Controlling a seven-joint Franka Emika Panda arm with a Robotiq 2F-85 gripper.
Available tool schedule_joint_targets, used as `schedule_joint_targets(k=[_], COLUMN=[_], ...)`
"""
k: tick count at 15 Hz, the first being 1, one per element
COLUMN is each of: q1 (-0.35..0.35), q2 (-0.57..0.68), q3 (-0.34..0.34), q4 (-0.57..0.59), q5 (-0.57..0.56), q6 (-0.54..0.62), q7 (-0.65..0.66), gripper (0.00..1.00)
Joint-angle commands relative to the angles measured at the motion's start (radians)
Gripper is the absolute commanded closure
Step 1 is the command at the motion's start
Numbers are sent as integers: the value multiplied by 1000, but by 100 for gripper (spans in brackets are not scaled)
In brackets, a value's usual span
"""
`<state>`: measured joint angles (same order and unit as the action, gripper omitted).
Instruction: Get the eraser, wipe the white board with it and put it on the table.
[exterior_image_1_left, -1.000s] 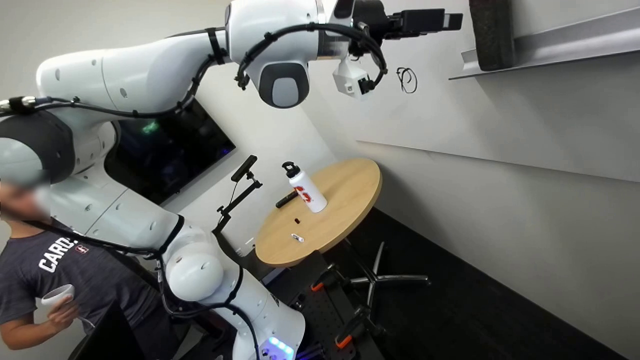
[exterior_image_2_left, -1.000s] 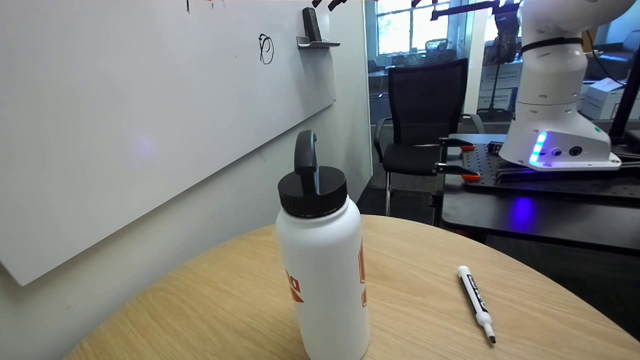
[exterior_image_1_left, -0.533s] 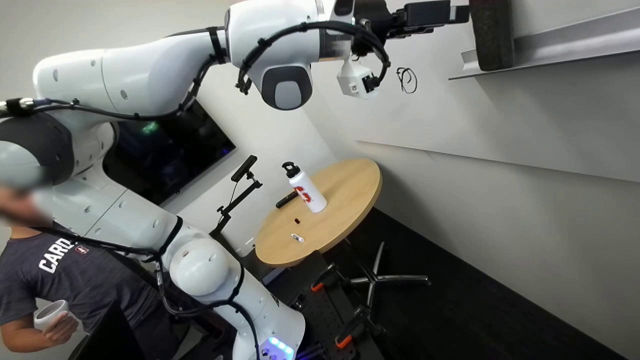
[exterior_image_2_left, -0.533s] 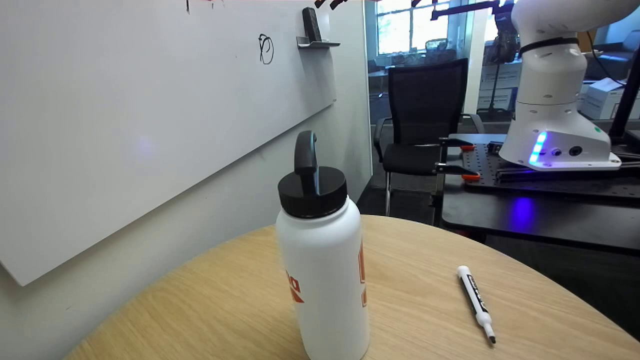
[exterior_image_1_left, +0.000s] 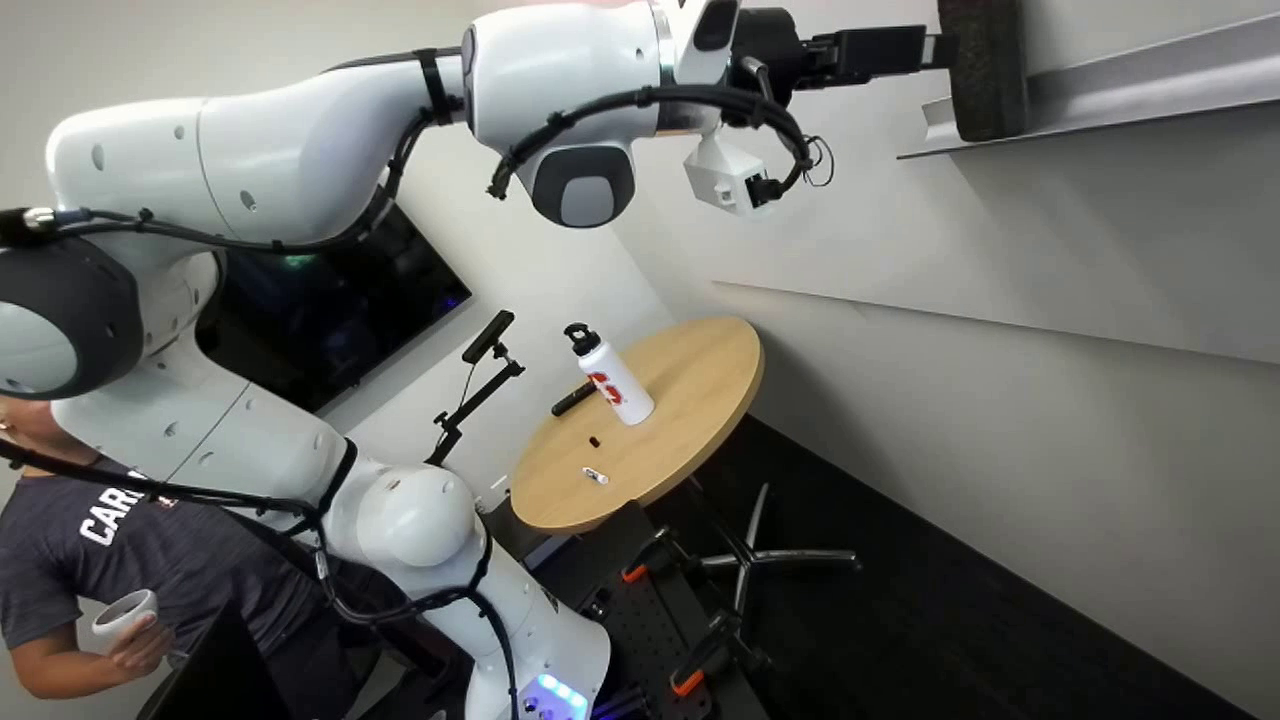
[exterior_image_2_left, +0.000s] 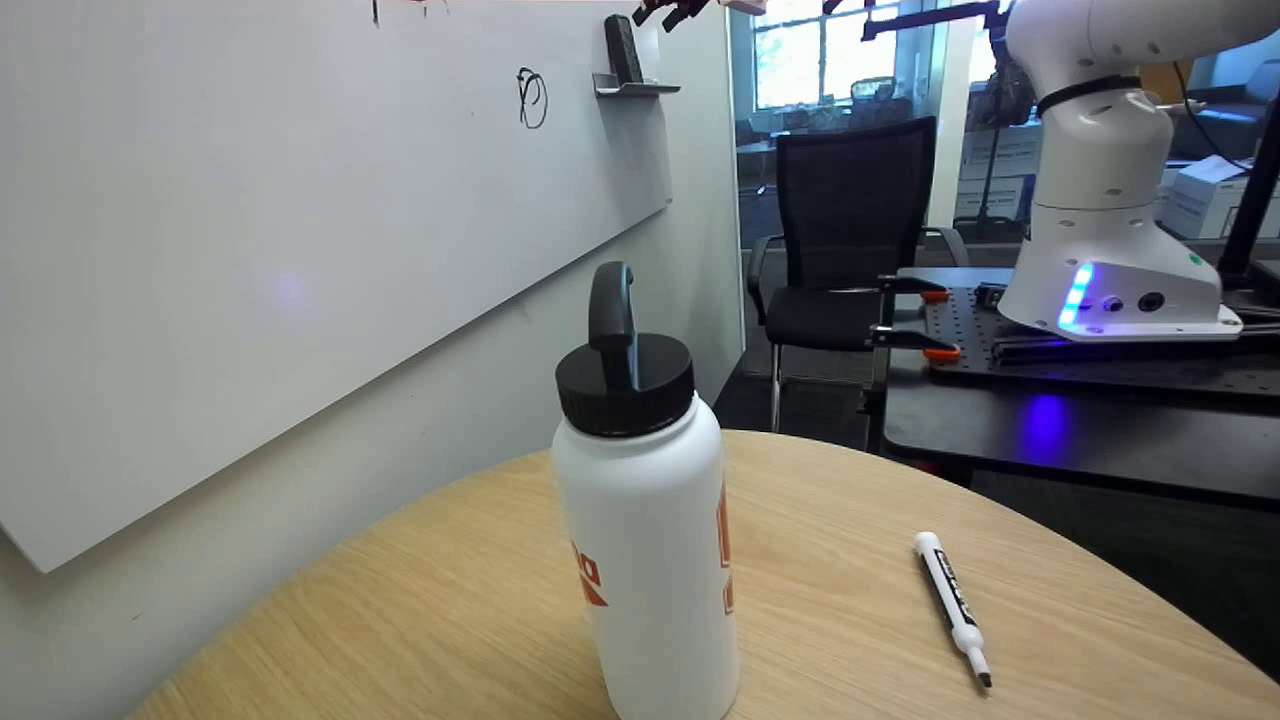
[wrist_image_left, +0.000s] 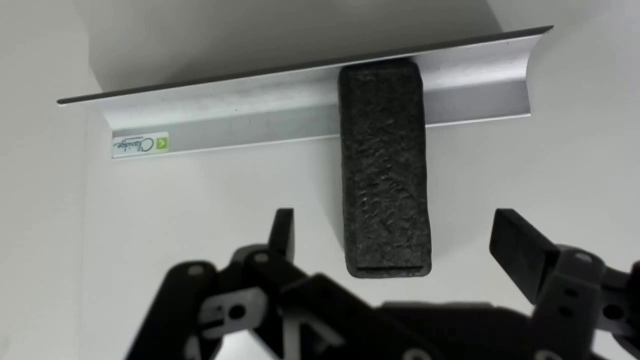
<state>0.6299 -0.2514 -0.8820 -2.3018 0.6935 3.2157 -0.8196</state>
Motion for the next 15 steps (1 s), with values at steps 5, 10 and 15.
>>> schedule_joint_targets(k=[5,10,15], q1=[227,354,461], q2=[5,24,25], q3=[-180,-315,-449], q4=[10,32,62], q5=[5,-24,-51], q6=[114,136,112], q7=[-15,0,-2], gripper=[0,0,0])
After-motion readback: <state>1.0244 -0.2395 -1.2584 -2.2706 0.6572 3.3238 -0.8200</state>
